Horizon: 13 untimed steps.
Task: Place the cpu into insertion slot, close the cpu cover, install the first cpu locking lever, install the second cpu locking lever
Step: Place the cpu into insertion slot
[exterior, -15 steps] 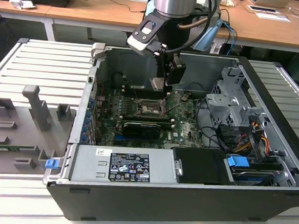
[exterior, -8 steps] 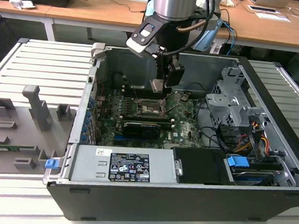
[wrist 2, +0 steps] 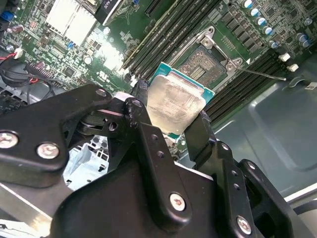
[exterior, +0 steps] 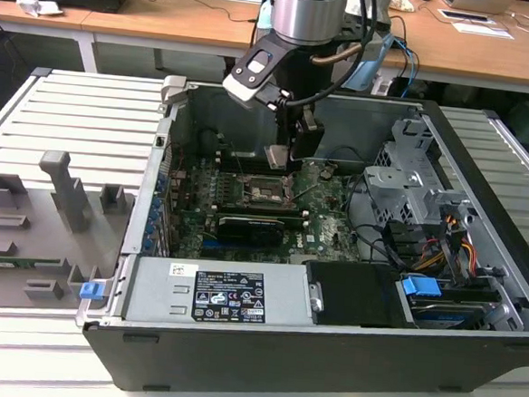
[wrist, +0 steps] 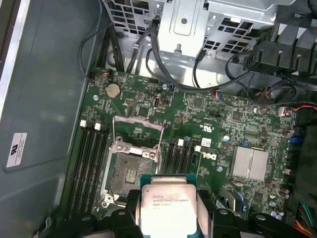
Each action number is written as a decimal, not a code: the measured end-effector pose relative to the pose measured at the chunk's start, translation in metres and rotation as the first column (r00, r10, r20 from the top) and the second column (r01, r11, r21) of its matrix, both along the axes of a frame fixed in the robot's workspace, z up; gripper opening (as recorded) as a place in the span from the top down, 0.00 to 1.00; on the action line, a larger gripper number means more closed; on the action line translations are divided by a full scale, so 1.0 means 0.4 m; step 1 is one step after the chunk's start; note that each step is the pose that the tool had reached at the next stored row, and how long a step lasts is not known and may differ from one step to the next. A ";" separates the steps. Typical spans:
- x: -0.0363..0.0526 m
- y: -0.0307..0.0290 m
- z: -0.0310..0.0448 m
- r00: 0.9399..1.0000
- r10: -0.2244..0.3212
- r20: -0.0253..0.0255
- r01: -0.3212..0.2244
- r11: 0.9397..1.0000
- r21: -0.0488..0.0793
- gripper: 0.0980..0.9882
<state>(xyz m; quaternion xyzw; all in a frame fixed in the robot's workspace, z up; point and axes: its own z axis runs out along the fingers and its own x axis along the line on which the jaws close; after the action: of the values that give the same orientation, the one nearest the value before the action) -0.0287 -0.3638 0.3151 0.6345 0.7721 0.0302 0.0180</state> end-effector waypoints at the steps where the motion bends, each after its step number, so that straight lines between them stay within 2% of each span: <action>1: 0.000 0.000 -0.003 1.000 0.000 0.000 0.000 1.000 0.000 0.50; 13: 0.000 0.000 -0.031 1.000 -0.001 0.000 0.001 1.000 0.000 0.50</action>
<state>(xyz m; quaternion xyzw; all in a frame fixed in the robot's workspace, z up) -0.0287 -0.3638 0.3027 0.6348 0.7719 0.0302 0.0180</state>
